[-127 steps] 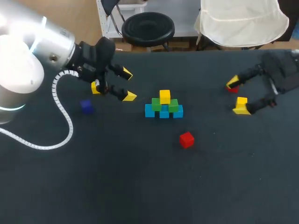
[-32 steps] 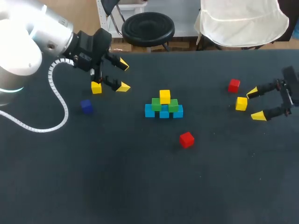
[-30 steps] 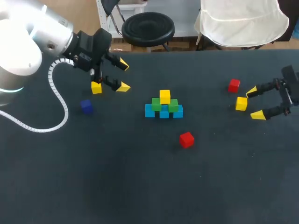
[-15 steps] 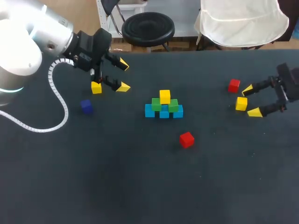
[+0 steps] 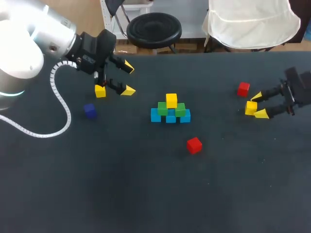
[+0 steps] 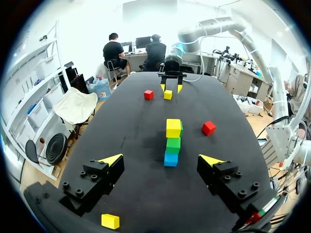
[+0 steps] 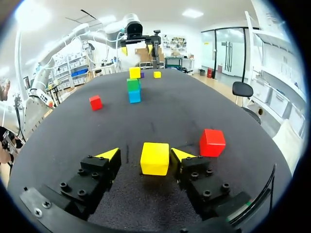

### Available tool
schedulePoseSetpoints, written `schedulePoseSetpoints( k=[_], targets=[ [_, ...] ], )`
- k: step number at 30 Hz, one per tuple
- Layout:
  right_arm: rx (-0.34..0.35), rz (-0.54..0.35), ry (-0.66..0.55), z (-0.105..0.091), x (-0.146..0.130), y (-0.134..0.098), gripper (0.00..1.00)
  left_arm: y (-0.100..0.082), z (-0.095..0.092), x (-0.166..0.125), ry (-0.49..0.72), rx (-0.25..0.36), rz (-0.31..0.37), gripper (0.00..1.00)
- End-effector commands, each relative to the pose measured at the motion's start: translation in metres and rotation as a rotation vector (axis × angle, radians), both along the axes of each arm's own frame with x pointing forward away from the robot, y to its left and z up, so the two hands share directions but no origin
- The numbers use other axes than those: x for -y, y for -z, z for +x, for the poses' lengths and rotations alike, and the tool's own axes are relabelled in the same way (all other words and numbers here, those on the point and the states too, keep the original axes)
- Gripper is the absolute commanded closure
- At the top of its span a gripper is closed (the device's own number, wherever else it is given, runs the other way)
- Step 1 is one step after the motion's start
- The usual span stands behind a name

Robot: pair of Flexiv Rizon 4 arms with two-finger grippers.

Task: Place the blue cubes, place green cubes on the blue cubes, place the yellow cubes on the green cubes, then place the red cubes on the yellow cubes, and place purple cube on the red cubes.

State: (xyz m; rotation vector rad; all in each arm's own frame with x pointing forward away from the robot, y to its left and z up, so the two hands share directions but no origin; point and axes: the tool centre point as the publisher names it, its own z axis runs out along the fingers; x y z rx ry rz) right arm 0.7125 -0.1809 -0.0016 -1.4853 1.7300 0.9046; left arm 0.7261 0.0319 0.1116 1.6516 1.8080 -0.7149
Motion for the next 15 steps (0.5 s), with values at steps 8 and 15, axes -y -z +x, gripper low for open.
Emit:
schedulePoseSetpoints(
  k=[8, 15],
  targets=[
    [0.008, -0.029, 0.021, -0.002, -0.006, -0.003, 0.93, 0.000, 0.001, 0.000, 0.001, -0.001, 0.002, 0.00],
    [0.004, -0.036, 0.002, -0.009, -0.011, -0.020, 1.00, 0.000, 0.001, 0.000, 0.001, -0.001, 0.002, 0.00]
  ],
)
